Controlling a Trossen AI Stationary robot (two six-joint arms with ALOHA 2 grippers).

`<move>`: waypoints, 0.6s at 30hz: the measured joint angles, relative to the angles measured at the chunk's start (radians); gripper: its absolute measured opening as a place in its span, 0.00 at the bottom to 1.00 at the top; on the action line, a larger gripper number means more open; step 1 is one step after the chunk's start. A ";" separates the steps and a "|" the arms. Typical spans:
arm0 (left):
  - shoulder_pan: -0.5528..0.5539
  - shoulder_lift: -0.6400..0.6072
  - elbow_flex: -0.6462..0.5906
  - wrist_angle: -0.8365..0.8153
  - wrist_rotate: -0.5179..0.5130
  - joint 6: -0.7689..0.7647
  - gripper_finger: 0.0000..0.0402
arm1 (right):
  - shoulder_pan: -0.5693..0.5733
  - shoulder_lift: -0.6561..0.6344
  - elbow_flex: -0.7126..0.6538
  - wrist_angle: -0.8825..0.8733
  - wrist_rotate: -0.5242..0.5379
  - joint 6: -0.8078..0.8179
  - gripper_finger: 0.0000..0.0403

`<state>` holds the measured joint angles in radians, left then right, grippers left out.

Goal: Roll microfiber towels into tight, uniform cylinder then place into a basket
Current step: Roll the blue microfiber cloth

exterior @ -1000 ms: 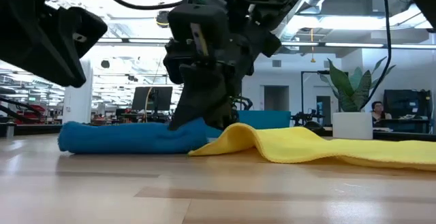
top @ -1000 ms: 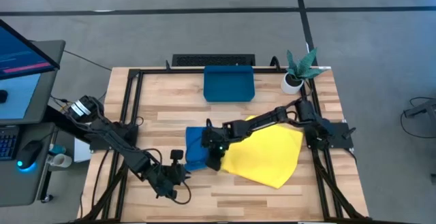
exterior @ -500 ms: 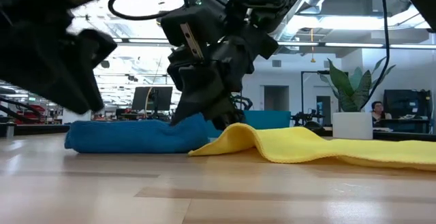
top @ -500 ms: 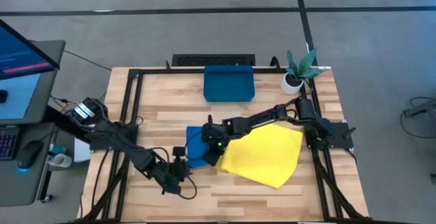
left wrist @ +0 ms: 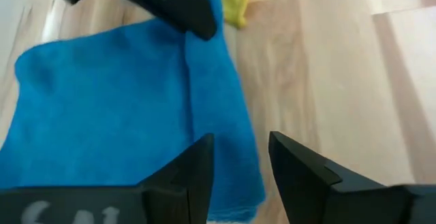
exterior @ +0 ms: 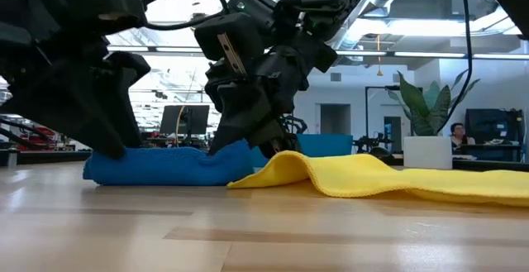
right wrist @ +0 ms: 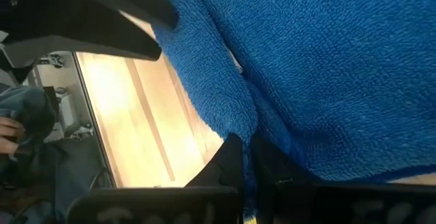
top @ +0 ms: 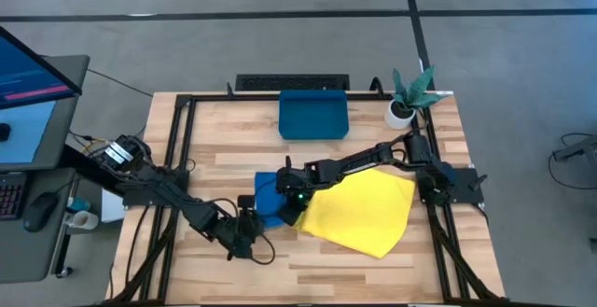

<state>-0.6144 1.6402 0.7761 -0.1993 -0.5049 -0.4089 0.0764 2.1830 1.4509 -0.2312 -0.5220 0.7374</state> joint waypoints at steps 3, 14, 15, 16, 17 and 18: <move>0.015 0.000 0.000 -0.013 0.027 -0.002 0.32 | 0.000 0.000 0.000 0.000 -0.001 0.004 0.05; 0.071 -0.001 -0.034 -0.014 0.093 -0.042 0.21 | 0.000 0.000 0.000 0.001 -0.005 -0.005 0.06; 0.077 -0.001 -0.037 -0.013 0.093 -0.059 0.18 | 0.000 0.000 0.000 0.001 -0.007 -0.009 0.05; 0.083 -0.001 -0.038 -0.013 0.093 -0.081 0.15 | 0.000 0.000 0.000 0.002 -0.017 -0.018 0.05; 0.089 -0.001 -0.038 -0.013 0.094 -0.103 0.12 | 0.000 0.000 0.000 0.002 -0.030 -0.027 0.05; 0.094 -0.001 -0.038 -0.012 0.096 -0.125 0.09 | 0.000 -0.001 0.000 0.001 -0.041 -0.030 0.06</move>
<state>-0.5201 1.6394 0.7383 -0.2117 -0.4085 -0.5343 0.0765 2.1824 1.4513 -0.2298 -0.5633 0.7074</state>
